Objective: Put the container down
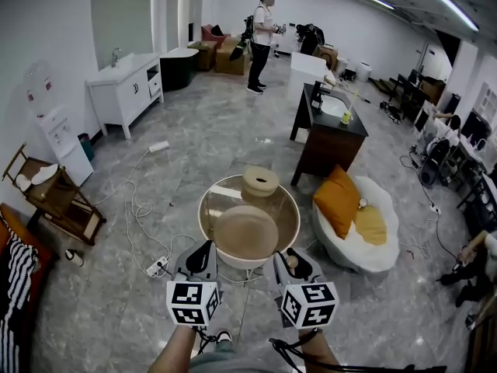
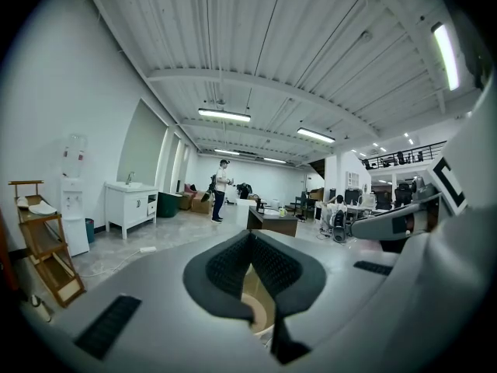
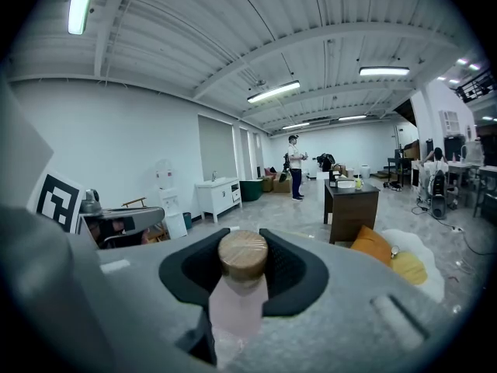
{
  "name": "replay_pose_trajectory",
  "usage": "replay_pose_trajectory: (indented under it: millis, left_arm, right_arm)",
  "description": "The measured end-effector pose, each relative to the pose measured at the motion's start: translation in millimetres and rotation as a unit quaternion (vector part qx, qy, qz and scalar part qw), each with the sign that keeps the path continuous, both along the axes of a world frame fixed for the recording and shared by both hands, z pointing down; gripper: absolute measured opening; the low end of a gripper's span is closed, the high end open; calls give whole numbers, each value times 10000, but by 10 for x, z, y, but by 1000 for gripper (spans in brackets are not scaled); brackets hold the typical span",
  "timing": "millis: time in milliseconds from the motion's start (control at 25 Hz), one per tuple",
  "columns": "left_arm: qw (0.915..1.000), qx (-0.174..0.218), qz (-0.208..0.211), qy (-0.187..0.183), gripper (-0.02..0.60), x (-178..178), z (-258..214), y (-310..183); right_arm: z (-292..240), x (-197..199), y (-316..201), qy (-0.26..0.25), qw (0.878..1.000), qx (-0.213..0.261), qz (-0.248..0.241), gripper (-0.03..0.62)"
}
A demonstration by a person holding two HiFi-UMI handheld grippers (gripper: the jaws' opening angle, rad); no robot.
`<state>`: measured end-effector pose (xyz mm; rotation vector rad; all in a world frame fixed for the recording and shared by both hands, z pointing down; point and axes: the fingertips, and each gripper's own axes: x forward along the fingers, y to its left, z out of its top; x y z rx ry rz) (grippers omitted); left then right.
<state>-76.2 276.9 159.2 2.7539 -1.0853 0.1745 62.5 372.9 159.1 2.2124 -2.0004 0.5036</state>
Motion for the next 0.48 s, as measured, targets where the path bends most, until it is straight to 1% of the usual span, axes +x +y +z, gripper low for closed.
replay_pose_trajectory:
  millis: [240, 480]
  left_arm:
    - [10000, 13, 72, 51, 5, 128, -10, -582]
    - [9998, -23, 175, 98, 5, 230, 33, -940]
  right_arm:
    - [1, 146, -518, 3, 9999, -18, 112, 121]
    - [8, 230, -807, -3, 9998, 10, 223, 121]
